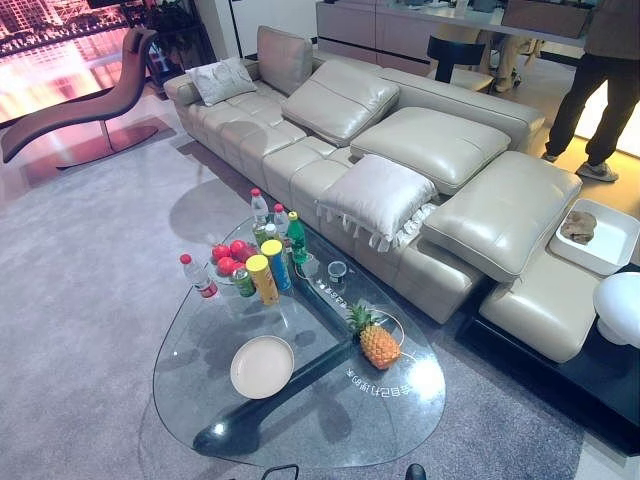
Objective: Pick up the fruit to the plate
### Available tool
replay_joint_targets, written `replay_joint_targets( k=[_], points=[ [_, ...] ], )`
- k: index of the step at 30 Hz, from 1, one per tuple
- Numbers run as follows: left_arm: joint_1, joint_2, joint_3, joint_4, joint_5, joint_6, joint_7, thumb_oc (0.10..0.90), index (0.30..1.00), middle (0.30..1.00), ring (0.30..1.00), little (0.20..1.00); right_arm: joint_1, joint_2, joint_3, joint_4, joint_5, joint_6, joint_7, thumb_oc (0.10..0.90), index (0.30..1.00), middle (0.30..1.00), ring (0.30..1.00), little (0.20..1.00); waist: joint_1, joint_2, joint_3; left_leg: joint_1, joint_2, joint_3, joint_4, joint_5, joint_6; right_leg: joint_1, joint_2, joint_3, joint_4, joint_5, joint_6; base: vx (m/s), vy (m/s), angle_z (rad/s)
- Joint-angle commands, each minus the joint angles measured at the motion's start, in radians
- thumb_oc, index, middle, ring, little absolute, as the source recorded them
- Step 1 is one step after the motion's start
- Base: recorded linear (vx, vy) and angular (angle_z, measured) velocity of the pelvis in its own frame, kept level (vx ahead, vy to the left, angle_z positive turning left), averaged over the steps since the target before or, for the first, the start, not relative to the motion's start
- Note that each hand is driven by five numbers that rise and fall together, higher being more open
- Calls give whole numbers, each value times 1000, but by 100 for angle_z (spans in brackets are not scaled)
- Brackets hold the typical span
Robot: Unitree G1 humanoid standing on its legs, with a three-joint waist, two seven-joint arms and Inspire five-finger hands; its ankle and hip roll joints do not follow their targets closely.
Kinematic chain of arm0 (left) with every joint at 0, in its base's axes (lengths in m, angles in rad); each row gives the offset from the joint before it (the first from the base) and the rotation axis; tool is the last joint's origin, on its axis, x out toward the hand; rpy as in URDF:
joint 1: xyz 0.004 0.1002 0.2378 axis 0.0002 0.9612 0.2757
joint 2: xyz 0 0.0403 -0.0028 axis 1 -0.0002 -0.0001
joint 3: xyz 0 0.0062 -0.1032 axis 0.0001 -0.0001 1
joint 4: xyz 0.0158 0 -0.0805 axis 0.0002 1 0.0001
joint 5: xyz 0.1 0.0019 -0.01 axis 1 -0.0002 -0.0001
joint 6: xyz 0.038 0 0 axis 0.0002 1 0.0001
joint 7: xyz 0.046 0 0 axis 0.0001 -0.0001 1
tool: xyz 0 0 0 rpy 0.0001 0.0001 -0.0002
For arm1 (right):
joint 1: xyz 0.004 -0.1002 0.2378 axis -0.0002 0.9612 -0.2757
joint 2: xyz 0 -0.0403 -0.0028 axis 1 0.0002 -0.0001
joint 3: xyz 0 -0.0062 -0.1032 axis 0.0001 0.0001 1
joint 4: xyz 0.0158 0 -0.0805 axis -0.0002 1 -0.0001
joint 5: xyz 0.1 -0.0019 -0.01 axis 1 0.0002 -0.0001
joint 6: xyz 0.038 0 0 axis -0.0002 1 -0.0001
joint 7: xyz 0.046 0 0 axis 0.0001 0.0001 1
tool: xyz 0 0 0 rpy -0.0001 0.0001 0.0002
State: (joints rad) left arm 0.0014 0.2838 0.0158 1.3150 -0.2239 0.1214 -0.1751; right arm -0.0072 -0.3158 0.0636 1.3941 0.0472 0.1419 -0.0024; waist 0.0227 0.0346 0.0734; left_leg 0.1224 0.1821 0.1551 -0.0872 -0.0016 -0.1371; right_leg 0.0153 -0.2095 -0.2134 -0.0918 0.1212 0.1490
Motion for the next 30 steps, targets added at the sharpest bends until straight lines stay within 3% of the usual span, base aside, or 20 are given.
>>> replay_joint_targets(
  k=[1, 30],
  points=[
    [-53, 31, -24, 77, 25, -22, -6, 800, 900, 900, 900, 900, -66, -21, -28, 59, 18, -8, -7, 800, 900, 900, 900, 900, -5, -16, 39, -40, 79, 84, 0, 82, -43, 97, -109, -102, 5, -40, 63, 0, 0, 0],
    [-39, 42, -24, 61, 9, -25, 0, 800, 900, 900, 900, 900, -46, -29, -34, 45, 19, -12, -21, 800, 900, 900, 900, 900, -8, -17, 61, -62, 77, 68, 0, 85, -40, 80, -100, -89, 5, -42, 61, 18, -1, 0]
  ],
)
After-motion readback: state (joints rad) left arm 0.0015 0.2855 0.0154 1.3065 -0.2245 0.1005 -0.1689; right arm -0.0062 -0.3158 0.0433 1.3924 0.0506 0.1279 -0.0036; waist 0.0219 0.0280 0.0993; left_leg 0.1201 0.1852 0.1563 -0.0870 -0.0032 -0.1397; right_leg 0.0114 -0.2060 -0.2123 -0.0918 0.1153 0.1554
